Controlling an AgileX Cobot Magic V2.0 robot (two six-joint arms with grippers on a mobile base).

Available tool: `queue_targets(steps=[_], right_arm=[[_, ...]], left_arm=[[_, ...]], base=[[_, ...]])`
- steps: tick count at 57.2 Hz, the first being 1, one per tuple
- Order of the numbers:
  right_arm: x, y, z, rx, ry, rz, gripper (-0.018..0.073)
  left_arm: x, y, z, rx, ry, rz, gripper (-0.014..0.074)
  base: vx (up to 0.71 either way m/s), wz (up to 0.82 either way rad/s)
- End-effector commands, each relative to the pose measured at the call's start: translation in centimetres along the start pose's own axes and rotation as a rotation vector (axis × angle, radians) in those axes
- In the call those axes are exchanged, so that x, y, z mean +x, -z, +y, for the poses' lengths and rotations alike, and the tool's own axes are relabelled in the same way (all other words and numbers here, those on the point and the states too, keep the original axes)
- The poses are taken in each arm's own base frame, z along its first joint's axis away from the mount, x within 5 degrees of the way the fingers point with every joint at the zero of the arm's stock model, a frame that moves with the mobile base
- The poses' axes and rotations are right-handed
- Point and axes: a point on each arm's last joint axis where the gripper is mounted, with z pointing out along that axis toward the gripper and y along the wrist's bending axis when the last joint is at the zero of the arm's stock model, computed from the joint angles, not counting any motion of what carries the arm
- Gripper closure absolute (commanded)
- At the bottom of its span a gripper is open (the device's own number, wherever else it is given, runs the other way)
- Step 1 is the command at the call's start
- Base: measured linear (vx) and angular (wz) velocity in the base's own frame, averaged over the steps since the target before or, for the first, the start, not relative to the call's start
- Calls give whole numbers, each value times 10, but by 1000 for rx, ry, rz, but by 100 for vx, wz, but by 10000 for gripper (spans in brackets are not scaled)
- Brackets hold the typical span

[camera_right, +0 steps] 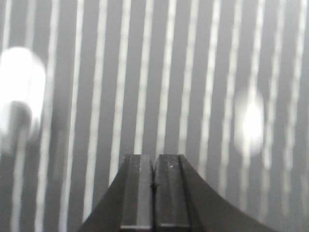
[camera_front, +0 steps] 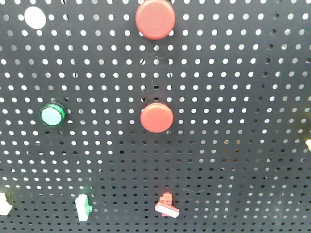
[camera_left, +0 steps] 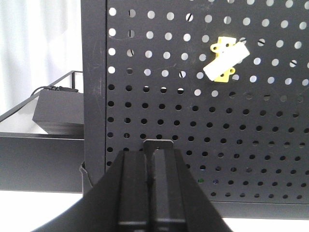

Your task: Rotate knob clockwise with right arm

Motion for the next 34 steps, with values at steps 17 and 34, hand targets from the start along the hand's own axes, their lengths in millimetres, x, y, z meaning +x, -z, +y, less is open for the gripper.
queue_targets(steps=[17,34], right_arm=[[-32,-4,1,-34,-178,-91,568],[-30,7,37,-343,78,-49,568]], left_arm=[[-3,0,1,-5,17,-69,603],[-3,0,1,-5,17,-69,603]], base=[[0,0],[0,0]])
